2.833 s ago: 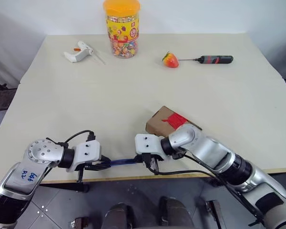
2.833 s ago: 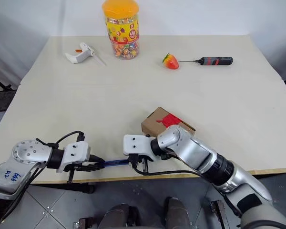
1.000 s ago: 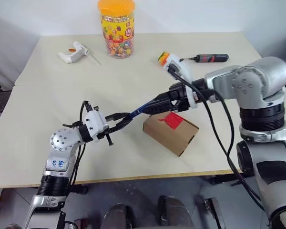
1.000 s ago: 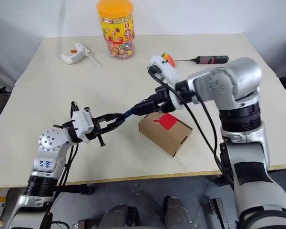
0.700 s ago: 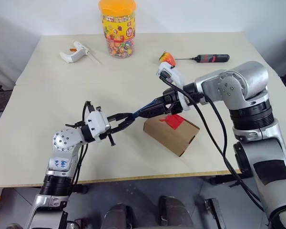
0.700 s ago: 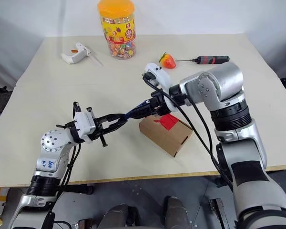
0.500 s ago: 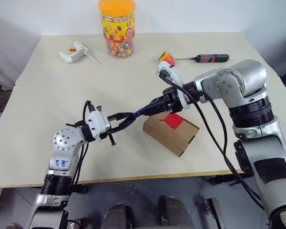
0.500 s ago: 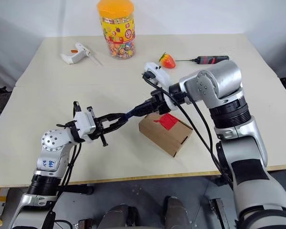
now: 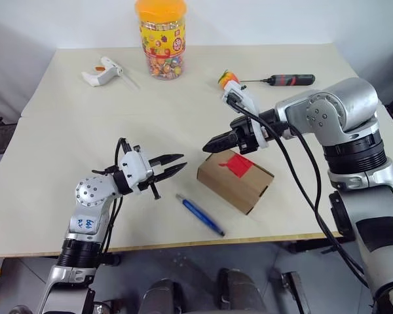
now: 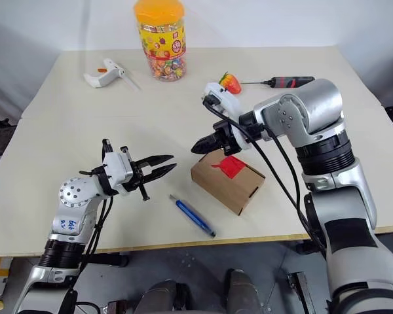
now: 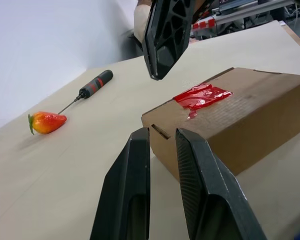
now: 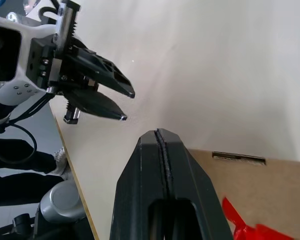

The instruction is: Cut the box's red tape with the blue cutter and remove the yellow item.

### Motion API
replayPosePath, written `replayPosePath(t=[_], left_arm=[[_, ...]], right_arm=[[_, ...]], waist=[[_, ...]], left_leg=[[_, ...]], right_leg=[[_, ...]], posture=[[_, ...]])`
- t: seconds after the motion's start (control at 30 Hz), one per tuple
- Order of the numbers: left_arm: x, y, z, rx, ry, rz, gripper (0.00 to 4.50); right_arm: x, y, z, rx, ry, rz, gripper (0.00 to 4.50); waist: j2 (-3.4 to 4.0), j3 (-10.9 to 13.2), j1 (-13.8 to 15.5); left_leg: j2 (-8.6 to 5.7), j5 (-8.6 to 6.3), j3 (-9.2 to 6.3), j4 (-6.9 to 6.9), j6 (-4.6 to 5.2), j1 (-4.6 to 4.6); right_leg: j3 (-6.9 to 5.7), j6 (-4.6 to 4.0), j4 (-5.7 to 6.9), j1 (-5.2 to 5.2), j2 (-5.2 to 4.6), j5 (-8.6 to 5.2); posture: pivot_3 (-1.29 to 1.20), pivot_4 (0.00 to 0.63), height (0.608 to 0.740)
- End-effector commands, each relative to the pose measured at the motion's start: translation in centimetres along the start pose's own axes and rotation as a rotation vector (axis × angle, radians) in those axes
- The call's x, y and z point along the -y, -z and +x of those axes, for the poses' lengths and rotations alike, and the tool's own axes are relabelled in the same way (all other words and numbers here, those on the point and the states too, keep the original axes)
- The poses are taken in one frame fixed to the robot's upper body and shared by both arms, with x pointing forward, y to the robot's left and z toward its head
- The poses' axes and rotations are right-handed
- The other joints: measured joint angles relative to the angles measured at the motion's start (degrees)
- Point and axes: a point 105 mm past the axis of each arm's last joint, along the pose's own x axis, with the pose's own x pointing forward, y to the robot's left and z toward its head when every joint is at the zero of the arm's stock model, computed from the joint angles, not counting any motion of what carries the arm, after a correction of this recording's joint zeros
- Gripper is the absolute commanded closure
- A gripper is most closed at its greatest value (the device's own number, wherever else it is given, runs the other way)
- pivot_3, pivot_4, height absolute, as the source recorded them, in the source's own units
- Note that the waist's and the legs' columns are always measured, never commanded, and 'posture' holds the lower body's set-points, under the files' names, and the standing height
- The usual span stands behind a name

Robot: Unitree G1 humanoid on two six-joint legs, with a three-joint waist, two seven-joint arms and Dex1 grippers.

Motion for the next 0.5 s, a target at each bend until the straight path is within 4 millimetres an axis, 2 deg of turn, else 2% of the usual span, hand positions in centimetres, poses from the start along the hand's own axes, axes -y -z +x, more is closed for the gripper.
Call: replayPosePath(t=[0.03,0.27,0.4,0.43,0.5], left_arm=[[-0.6,-0.6,-0.1,0.012,-0.020,0.010,3.66],[0.1,0.0,-1.3,-0.055,0.022,-0.053,3.66],[0.6,0.0,-1.5,-0.069,0.071,-0.077,3.66],[1.1,-0.1,-1.6,-0.075,0.106,-0.097,3.66],[2.1,0.1,-1.9,-0.107,0.189,-0.156,3.28]], right_arm=[[-0.4,-1.3,-1.9,0.077,0.023,-0.071,4.49],[0.3,-0.1,-4.6,0.148,0.133,-0.204,4.49],[0.7,0.5,-5.2,0.163,0.183,-0.280,4.49],[0.4,1.3,-5.6,0.153,0.172,-0.294,4.49],[-0.3,2.9,-6.7,0.139,0.148,-0.320,4.15]], waist=[[0.00,0.00,0.00],[-0.01,0.00,0.16],[-0.01,0.00,0.13],[-0.01,0.00,0.13],[-0.03,0.01,0.44]], left_leg=[[0.00,0.00,0.00,0.00,0.00,0.00],[-0.04,-0.01,-0.11,0.00,0.01,-0.03],[-0.02,0.00,-0.06,0.00,0.01,-0.03],[-0.02,0.00,-0.04,0.00,0.00,-0.03],[0.00,0.00,-0.05,-0.01,0.00,-0.03]], right_leg=[[0.00,0.00,0.00,0.00,0.00,0.00],[-0.06,0.00,-0.02,0.03,-0.06,0.00],[-0.06,0.00,-0.02,0.01,-0.04,0.00],[-0.05,0.00,-0.03,0.01,-0.04,0.00],[-0.05,0.00,-0.04,0.01,-0.03,0.00]], posture=[[0.00,0.150,0.740],[0.00,0.150,0.740],[0.00,0.150,0.740],[0.00,0.150,0.740],[0.00,0.150,0.740]])
